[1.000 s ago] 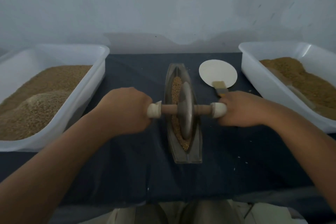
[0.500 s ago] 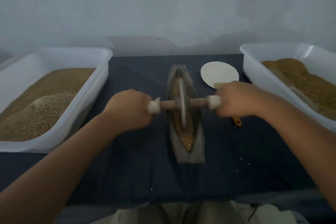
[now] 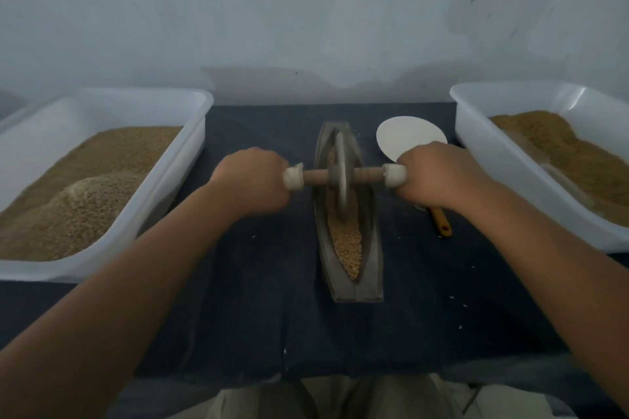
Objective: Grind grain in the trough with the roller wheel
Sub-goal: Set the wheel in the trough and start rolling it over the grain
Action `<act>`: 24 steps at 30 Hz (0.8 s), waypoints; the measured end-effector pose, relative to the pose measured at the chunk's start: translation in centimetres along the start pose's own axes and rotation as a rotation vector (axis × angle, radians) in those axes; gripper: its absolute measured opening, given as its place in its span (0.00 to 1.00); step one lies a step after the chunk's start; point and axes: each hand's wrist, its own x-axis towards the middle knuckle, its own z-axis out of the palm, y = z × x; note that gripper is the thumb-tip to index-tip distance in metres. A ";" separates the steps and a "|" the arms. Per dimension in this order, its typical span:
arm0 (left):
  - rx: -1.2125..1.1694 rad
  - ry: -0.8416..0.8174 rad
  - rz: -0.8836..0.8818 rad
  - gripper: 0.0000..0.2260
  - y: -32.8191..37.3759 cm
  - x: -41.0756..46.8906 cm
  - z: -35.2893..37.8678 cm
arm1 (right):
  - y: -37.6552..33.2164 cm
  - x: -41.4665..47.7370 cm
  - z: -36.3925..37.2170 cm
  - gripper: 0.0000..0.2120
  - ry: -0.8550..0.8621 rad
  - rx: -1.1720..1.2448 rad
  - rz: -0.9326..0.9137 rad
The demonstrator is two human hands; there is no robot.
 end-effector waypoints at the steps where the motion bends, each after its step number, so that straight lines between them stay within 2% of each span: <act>1: -0.001 0.005 0.037 0.12 -0.2 -1.6 0.3 | 0.4 -1.4 -0.2 0.12 -0.079 0.032 -0.034; 3: 0.021 0.067 0.091 0.12 -0.4 -4.8 0.9 | 1.0 -3.8 -0.9 0.13 -0.206 0.103 -0.084; 5: 0.036 0.131 0.104 0.13 -0.7 -5.7 1.5 | 1.2 -4.1 -1.0 0.15 -0.209 0.112 -0.097; 10: 0.014 0.152 -0.070 0.17 -0.1 0.3 1.7 | -0.4 0.9 0.9 0.17 0.224 -0.073 0.007; 12: 0.019 0.168 -0.131 0.14 0.0 2.8 1.3 | -0.7 2.6 0.9 0.15 0.295 -0.085 0.018; 14: 0.008 0.138 -0.112 0.12 0.0 3.2 0.9 | -0.7 2.9 0.7 0.13 0.303 -0.095 0.017; 16: 0.007 0.081 -0.048 0.12 -0.3 1.6 0.7 | -0.2 1.7 0.5 0.15 0.238 -0.059 0.001; 19: 0.085 0.117 0.075 0.13 -0.6 -2.5 1.2 | 0.9 -2.1 -0.1 0.10 -0.137 0.076 -0.063; 21: 0.140 0.189 0.128 0.14 -0.5 -4.2 1.2 | 1.2 -4.2 -0.8 0.10 -0.310 0.208 -0.080; 22: 0.152 0.204 0.136 0.14 -0.5 -4.3 1.3 | 1.4 -4.4 -0.9 0.11 -0.332 0.242 -0.081; 24: 0.134 0.167 0.105 0.13 -0.4 -3.3 1.2 | 1.3 -3.5 -0.1 0.09 -0.242 0.201 -0.048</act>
